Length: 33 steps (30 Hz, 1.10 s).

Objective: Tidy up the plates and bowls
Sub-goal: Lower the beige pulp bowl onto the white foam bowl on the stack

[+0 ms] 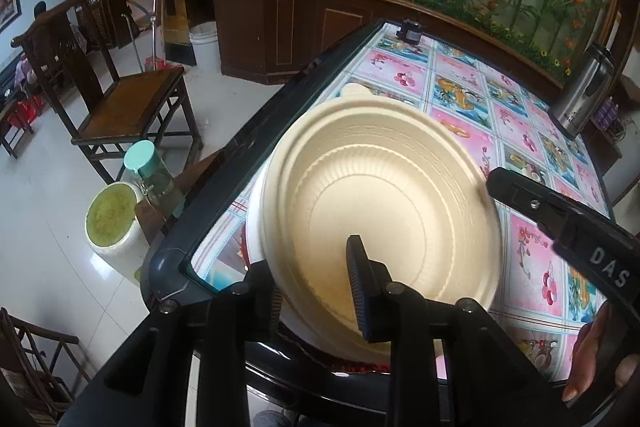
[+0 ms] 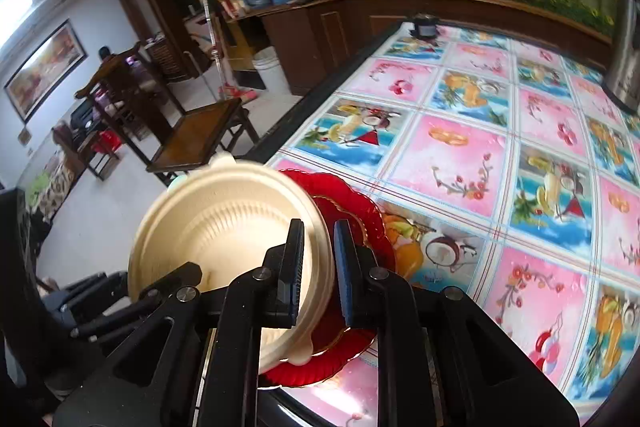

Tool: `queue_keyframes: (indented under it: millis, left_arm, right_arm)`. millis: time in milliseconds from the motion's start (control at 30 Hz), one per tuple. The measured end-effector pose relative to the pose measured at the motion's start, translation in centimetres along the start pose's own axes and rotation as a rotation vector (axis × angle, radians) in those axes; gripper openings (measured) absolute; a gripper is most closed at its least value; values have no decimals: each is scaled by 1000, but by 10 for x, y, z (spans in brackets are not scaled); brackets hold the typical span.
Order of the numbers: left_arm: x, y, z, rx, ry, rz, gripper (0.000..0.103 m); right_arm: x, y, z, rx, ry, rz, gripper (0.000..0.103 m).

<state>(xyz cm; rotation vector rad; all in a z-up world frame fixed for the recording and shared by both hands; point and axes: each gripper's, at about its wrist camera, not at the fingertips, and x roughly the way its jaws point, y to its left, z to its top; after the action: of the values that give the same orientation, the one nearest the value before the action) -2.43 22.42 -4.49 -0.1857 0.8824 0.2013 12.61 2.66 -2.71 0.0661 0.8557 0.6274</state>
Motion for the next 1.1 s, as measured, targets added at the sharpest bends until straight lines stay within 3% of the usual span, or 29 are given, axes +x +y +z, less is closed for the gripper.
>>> queue_keyframes:
  millis: [67,167,200,400,500,700,1000,1100]
  left_arm:
    - [-5,-1,-1,14,-17,21,32]
    - [-5,-5,-1,55,-19,31,51]
    - [-6,-7,-2,72,-20,54,60]
    - [-32,-15,-2,187,-139,235,77]
    - [-43,-12,2,164,-190,209,80]
    - [-41,-30,5,144,-209,125,81]
    - [-56,-57,-5,124,-305,78,82]
    - [-63,-57,-7,114,-343,89,90]
  right_arm:
    - [-5,-7,1,15,-23,-4,15]
    - [-8,-22,1,61,-33,9,19]
    - [-8,-24,1,74,-33,17,22]
    - [-6,-46,-3,143,-27,28,25]
    - [-8,-52,-6,175,-35,49,25]
    - [-23,-62,-12,176,-78,68,25]
    - [-39,-89,-29,192,-91,52,25]
    - [-37,-88,-32,195,-85,75,25]
